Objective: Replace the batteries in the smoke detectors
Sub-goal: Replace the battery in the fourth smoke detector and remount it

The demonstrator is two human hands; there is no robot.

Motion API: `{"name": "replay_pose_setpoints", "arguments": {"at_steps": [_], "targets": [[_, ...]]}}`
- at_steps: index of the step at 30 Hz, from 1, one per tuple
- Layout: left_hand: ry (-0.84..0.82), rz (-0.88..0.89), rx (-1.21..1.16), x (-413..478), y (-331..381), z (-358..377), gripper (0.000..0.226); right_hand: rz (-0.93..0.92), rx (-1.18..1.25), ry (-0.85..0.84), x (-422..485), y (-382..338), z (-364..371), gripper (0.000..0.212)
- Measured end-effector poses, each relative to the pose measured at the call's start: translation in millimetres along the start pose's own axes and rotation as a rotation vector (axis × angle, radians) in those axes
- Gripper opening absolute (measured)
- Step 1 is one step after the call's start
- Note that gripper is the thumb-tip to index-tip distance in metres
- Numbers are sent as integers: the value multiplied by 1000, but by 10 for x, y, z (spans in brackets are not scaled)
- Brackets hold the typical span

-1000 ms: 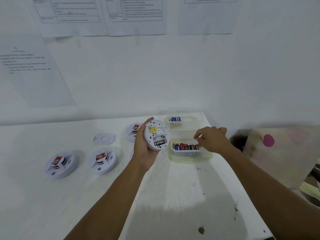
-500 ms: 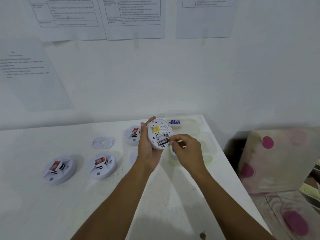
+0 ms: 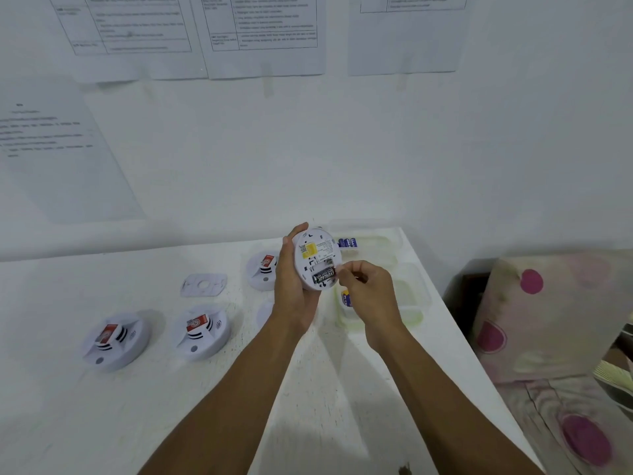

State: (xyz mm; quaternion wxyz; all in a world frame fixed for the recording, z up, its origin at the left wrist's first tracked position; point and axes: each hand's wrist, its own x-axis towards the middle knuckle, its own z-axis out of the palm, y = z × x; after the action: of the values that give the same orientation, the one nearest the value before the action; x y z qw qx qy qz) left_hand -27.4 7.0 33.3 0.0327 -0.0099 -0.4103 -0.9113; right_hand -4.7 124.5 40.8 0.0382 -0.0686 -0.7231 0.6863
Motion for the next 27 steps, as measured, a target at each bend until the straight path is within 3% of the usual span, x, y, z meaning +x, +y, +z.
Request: {"name": "replay_pose_setpoints", "arguments": {"at_steps": [3,9,12,17,27], "targets": [[-6,-20,1,17,-28,22,42,-83,-3,46,25,-38,-40,16],[17,-85,-66,41,-154,44,41,-170,-11,-47,191,-68,-317,9],[25,-77,-76,75,-165,23,39,-253,-281,-33,430,-3,-686,6],[33,-94,-69,93,-205,12,38,-244,-996,-155,811,153,-1079,11],[33,-92,-31,134,-239,-15,39,-328,-1330,-182,873,279,-979,21]]}}
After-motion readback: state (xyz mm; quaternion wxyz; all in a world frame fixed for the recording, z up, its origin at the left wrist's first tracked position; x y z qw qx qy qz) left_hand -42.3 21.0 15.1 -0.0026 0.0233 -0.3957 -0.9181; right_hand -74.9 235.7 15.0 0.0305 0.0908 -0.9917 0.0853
